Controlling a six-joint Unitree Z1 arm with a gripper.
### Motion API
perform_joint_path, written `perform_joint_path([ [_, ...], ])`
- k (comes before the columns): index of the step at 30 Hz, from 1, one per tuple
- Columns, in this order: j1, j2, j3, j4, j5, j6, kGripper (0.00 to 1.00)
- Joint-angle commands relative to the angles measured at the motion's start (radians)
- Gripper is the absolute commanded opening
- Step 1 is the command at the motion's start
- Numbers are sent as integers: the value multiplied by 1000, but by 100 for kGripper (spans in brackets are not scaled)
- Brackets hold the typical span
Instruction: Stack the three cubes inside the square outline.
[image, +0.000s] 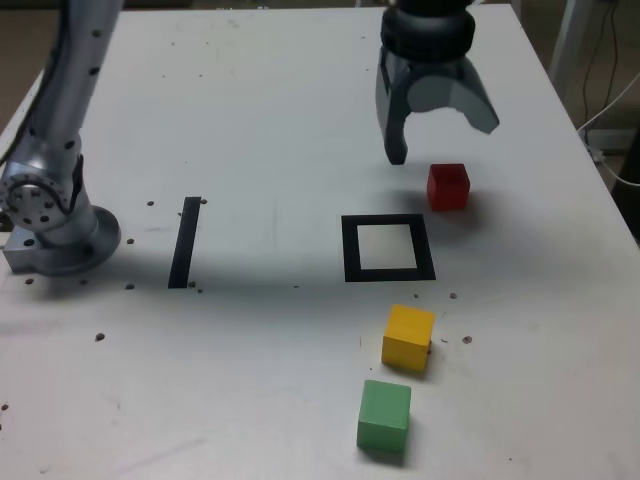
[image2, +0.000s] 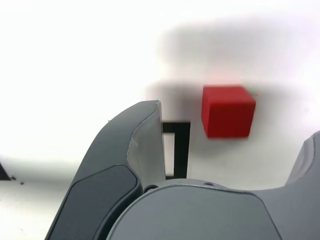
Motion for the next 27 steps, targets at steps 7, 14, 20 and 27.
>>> perform_joint_path([
  [7,6,86,-23,-16,-5,2,90],
  [14,1,122,-41,-28,-14,-1,85],
  [20,1,140,-58,-31,-8,-6,74],
  [27,-1,150,-60,-47,-1,-17,54],
])
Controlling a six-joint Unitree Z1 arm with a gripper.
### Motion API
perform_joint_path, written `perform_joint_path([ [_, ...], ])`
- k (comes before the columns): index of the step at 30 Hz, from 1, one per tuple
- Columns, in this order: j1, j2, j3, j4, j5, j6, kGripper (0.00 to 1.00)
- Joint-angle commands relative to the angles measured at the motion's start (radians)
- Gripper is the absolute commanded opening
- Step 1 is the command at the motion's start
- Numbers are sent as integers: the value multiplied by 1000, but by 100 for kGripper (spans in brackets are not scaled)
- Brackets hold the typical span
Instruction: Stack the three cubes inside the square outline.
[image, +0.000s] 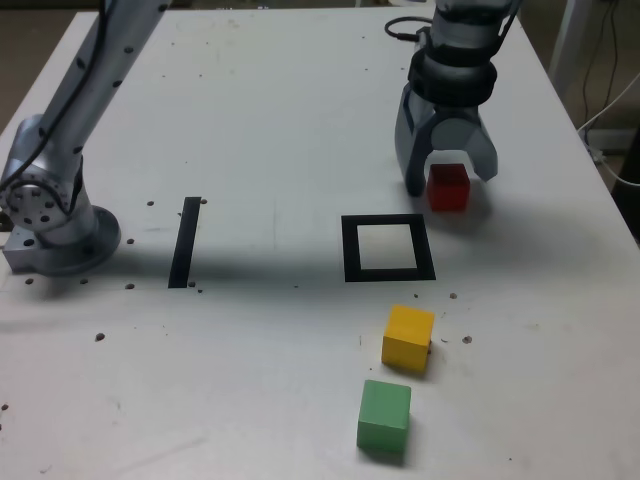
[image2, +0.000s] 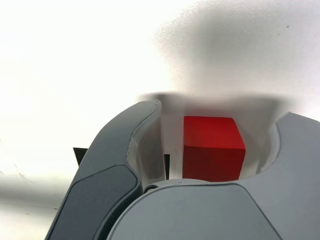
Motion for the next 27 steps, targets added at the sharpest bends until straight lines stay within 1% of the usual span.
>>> perform_joint_path([
  [1,-3,6,-2,-10,2,-2,52],
  [8,-10,12,5,-28,6,1,44],
  [16,-22,7,12,-32,1,6,32],
  [23,-29,3,17,-25,-3,16,18],
  [27,-37,-18,21,-18,-3,20,14],
])
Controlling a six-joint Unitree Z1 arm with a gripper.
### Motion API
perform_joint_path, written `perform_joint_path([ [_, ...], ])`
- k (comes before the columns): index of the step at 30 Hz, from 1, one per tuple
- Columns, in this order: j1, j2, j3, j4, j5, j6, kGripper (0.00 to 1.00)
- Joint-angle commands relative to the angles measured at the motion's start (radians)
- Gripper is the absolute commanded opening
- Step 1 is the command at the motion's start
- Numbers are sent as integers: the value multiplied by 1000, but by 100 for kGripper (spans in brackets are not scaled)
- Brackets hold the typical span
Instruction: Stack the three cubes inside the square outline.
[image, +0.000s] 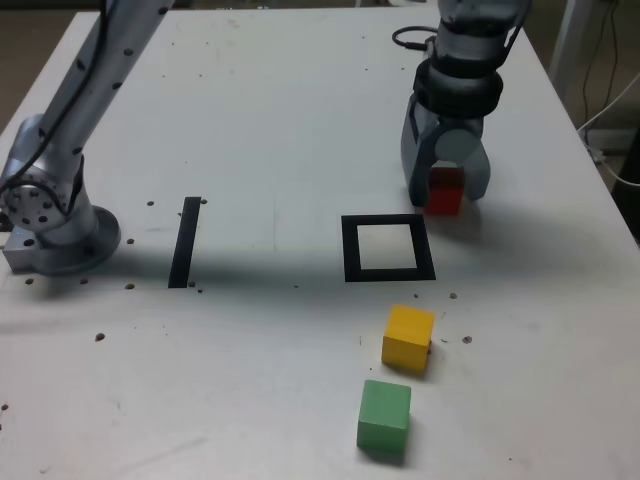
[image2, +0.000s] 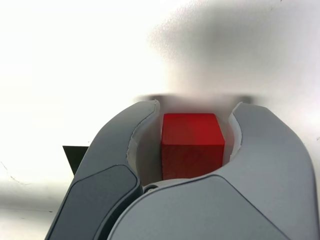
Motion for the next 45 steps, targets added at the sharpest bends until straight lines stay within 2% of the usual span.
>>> perform_joint_path([
  [1,-9,-30,7,11,2,5,14],
  [8,-48,-165,104,36,18,2,14],
  [16,-124,-288,336,-86,-3,-38,14],
  [20,-153,-297,391,-136,-27,-56,14],
  [25,-165,-294,410,-156,-40,-73,14],
  [37,-165,-264,472,-251,-10,-123,18],
  [45,-165,-250,463,-254,-12,-123,29],
])
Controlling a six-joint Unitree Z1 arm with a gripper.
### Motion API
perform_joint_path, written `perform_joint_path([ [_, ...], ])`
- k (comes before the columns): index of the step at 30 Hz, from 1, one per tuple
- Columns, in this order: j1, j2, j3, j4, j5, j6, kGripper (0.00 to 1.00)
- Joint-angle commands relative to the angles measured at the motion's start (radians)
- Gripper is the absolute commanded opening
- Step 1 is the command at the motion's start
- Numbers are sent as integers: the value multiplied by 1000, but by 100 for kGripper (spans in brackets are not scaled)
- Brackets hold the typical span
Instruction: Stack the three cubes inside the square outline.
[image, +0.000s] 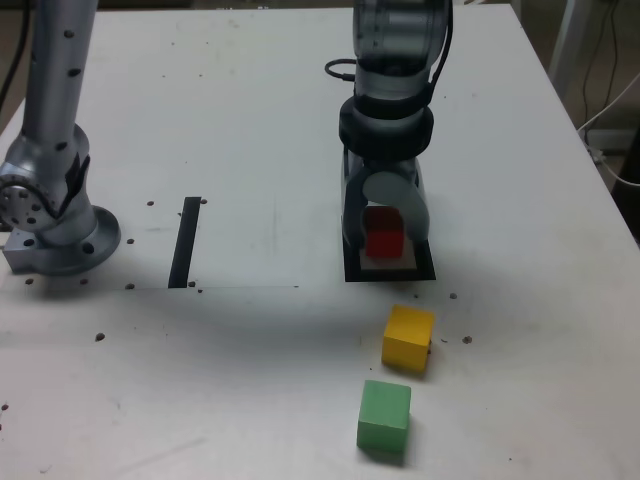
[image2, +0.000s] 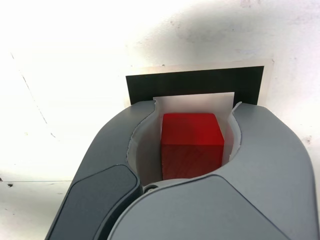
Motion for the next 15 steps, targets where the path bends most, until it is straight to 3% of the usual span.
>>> perform_joint_path([
  [1,-1,5,-6,2,0,-1,32],
  [4,-1,6,-6,5,1,-1,44],
  [10,-7,-5,-3,26,13,-16,92],
  [12,-12,-11,-3,42,21,-28,98],
  [15,-19,-19,-8,56,31,-40,99],
])
